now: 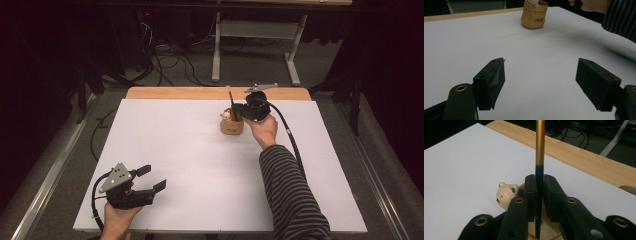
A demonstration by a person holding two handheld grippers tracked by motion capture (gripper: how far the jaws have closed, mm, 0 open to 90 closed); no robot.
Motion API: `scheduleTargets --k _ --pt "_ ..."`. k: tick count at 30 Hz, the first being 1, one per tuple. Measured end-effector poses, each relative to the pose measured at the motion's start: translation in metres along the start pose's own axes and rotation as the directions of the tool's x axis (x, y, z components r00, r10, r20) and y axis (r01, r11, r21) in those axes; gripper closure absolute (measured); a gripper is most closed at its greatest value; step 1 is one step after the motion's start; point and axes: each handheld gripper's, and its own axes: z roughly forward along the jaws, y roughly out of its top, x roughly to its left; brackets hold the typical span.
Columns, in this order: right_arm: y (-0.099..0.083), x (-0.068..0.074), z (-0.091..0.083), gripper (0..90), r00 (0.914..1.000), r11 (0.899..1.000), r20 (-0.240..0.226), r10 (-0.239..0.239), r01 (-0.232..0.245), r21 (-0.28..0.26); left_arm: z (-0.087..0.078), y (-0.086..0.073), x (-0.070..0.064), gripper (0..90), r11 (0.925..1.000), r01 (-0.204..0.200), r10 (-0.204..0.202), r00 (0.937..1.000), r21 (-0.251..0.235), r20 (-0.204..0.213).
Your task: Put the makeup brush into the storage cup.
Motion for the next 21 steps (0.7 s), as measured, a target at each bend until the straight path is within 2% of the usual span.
scheduleTargets --k 5,8,15,21 --pt "0.0 0.001 -0.001 73.9 0.9998 1.0 -0.014 0.015 -0.015 0.011 0.0 0.0 0.0 24.2 1.0 0.001 -0.001 1.0 -0.003 -0.004" --pt "0.0 0.003 -0.004 71.0 0.9999 1.0 -0.01 0.004 -0.004 0.016 -0.001 0.0 0.001 24.2 1.0 0.004 -0.004 1.0 -0.004 -0.003" --pt "0.004 0.006 -0.018 65.9 0.9998 1.0 -0.019 0.004 -0.004 -0.004 -0.001 0.0 0.001 24.2 1.0 0.006 -0.006 1.0 -0.004 -0.004" --pt "0.008 0.01 -0.032 59.6 0.9997 1.0 -0.011 -0.02 0.02 -0.014 0.0 0.0 0.001 24.2 1.0 0.007 -0.007 1.0 -0.002 -0.003"
